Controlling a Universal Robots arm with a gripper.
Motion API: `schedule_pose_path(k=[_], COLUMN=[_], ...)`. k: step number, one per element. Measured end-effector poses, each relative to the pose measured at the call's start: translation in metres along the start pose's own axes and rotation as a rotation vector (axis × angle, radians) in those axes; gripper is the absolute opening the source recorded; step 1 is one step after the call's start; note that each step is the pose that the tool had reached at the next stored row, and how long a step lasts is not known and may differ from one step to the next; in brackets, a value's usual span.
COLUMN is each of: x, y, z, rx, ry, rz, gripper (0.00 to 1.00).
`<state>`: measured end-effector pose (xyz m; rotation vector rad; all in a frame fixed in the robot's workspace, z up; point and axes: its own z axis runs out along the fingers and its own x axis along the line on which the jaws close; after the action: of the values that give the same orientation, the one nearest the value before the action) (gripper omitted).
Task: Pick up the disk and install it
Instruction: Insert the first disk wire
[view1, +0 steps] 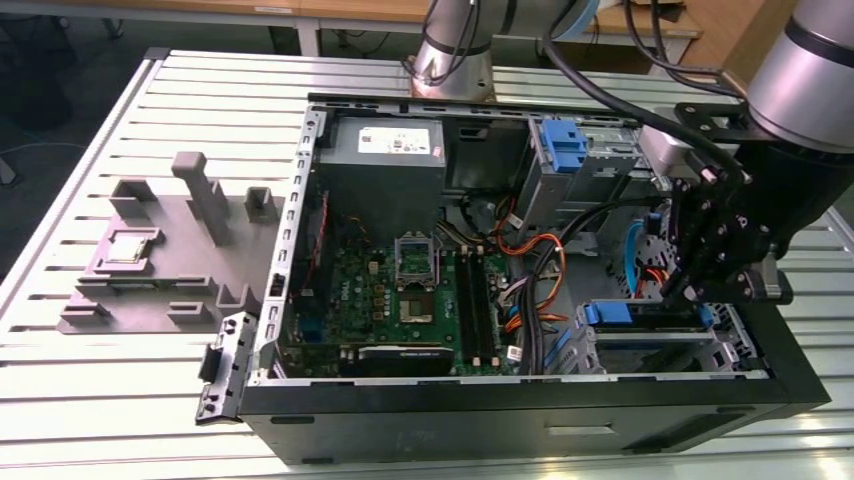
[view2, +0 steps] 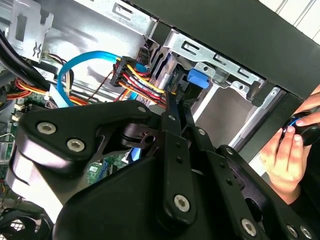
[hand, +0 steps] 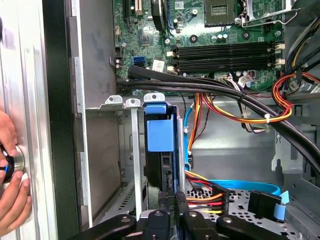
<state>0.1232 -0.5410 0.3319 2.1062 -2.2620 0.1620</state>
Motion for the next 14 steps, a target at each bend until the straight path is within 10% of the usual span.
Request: schedule_pose_path(k=[14], x=[-0.0005], y=[0.0], z=[0.0049], rx=[-0.0004], ry=[-0.0021], rz=[0.002], gripper=[0.17])
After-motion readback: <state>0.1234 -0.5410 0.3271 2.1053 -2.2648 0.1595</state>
